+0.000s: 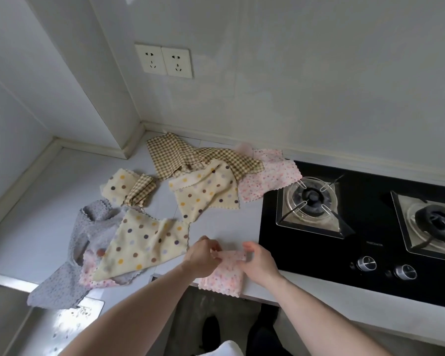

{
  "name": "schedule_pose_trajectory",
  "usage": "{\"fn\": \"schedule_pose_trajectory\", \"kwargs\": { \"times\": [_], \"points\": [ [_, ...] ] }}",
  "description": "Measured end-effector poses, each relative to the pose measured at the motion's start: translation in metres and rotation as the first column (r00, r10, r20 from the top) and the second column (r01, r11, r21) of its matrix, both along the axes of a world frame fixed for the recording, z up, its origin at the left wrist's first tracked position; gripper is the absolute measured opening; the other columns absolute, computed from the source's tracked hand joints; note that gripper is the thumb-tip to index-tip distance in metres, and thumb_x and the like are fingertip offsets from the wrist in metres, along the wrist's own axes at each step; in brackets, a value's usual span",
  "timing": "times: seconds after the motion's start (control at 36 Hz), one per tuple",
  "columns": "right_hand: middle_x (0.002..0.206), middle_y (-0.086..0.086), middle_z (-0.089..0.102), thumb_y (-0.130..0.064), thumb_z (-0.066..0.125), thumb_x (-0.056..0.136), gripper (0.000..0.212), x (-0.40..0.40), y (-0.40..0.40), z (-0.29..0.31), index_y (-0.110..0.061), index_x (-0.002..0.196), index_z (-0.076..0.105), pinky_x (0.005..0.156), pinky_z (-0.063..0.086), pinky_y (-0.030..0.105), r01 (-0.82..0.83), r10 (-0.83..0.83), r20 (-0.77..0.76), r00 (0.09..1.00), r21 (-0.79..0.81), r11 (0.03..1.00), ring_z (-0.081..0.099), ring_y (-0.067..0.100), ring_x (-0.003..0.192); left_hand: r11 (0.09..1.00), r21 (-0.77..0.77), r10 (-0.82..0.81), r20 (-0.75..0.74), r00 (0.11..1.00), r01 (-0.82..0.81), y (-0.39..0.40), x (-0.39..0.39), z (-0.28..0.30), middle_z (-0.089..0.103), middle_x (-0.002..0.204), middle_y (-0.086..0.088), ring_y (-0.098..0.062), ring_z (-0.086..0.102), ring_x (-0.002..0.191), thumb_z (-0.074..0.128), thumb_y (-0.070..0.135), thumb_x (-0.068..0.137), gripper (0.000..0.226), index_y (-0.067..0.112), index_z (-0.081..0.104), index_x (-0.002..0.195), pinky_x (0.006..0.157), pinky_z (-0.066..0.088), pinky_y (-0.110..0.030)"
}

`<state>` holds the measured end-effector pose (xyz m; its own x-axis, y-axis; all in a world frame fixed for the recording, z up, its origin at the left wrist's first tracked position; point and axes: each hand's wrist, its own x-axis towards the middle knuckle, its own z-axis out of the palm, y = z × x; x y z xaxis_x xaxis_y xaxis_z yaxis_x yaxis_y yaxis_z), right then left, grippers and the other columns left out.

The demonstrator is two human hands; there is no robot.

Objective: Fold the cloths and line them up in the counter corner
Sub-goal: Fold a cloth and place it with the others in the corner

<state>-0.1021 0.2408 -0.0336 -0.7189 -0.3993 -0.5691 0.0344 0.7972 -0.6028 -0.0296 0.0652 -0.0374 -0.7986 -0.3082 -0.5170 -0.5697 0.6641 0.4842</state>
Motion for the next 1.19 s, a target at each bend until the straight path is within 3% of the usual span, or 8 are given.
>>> {"fn": "schedule_pose_trajectory", "kwargs": {
  "times": [0.11,0.19,0.25,0.44,0.64,0.81,1.06,1.19],
  "points": [
    [0.124,-0.005,0.065,-0.023,0.070,0.089,0.041,-0.009,-0.008,-0.001,-0.021,0.129,0.062,0.086,0.047,0.019,-0.016,0.016,-0.021,1.000,-0.003,1.000,0.062,0.013,0.113,0.983,0.154,0.103,-0.035,0.994,-0.097,-0.001,-0.003,0.008,0.061,0.093,0.007,-0.012,0.058,0.077,0.067,0.016,0.089,0.015,0.029,0.065,0.083,0.059,0.044,-0.019],
    [0.095,-0.011,0.067,-0.022,0.068,0.089,0.009,-0.010,-0.011,0.002,-0.027,0.097,0.070,0.061,0.039,0.011,-0.064,0.065,-0.091,0.994,0.009,0.998,0.066,0.012,0.091,0.966,0.221,0.143,-0.035,0.989,-0.132,-0.004,-0.004,0.011,0.064,0.086,0.005,-0.011,0.059,0.069,0.068,0.010,0.088,0.020,0.029,0.064,0.080,0.049,0.042,-0.016],
    [0.086,-0.015,0.060,-0.019,0.068,0.089,0.009,-0.010,-0.012,0.004,-0.026,0.084,0.067,0.056,0.034,0.010,-0.083,0.083,-0.162,0.983,0.004,0.997,0.059,0.003,0.079,0.961,0.227,0.170,-0.044,0.984,-0.156,-0.006,-0.003,0.011,0.065,0.081,0.006,-0.010,0.057,0.066,0.066,0.007,0.086,0.021,0.028,0.065,0.080,0.048,0.041,-0.015],
    [0.090,-0.013,0.057,-0.018,0.067,0.088,0.006,0.005,-0.008,-0.001,-0.023,0.084,0.067,0.061,0.039,0.009,-0.141,0.116,-0.355,0.928,-0.045,0.989,0.057,0.004,0.075,0.991,0.098,0.099,-0.116,0.988,-0.087,-0.009,0.013,0.001,0.069,0.096,0.010,-0.014,0.062,0.085,0.053,0.008,0.082,0.028,0.033,0.065,0.079,0.066,0.045,-0.019],
    [0.099,-0.016,0.054,-0.031,0.072,0.091,0.017,0.032,0.002,-0.019,-0.029,0.107,0.075,0.071,0.052,0.022,-0.250,0.229,-0.332,0.915,-0.023,0.968,0.059,0.005,0.079,0.998,-0.029,-0.057,-0.129,0.990,0.054,-0.017,0.031,-0.011,0.053,0.138,0.011,-0.013,0.053,0.127,0.054,0.012,0.089,0.034,0.031,0.075,0.108,0.106,0.042,-0.027],
    [0.101,-0.018,0.055,-0.035,0.066,0.095,0.023,0.046,-0.004,-0.021,-0.032,0.116,0.075,0.064,0.032,0.005,-0.290,0.275,-0.337,0.900,0.008,0.957,0.053,0.002,0.084,1.000,0.010,0.012,-0.105,0.994,-0.011,-0.018,0.035,-0.017,0.051,0.141,0.001,-0.019,0.060,0.114,0.051,0.004,0.093,0.039,0.020,0.068,0.125,0.102,0.047,-0.027],
    [0.129,-0.019,0.060,-0.017,0.054,0.091,0.028,0.061,-0.017,-0.021,-0.028,0.105,0.076,0.085,0.053,0.026,-0.305,0.313,-0.275,0.909,0.073,0.950,0.061,0.011,0.108,0.994,0.044,0.099,-0.027,0.995,-0.098,-0.016,0.022,-0.011,0.047,0.147,-0.004,-0.025,0.055,0.124,0.048,0.041,0.098,0.052,0.020,0.036,0.144,0.100,0.046,-0.037],
    [0.130,-0.018,0.063,-0.019,0.055,0.090,0.031,0.067,-0.012,-0.016,-0.029,0.112,0.074,0.093,0.053,0.027,-0.280,0.290,-0.213,0.933,0.076,0.957,0.062,0.013,0.111,0.993,0.003,0.118,0.086,0.989,-0.119,-0.011,0.022,-0.017,0.052,0.138,-0.007,-0.024,0.053,0.121,0.058,0.031,0.097,0.053,0.018,0.038,0.144,0.102,0.047,-0.034]
  ]
}}
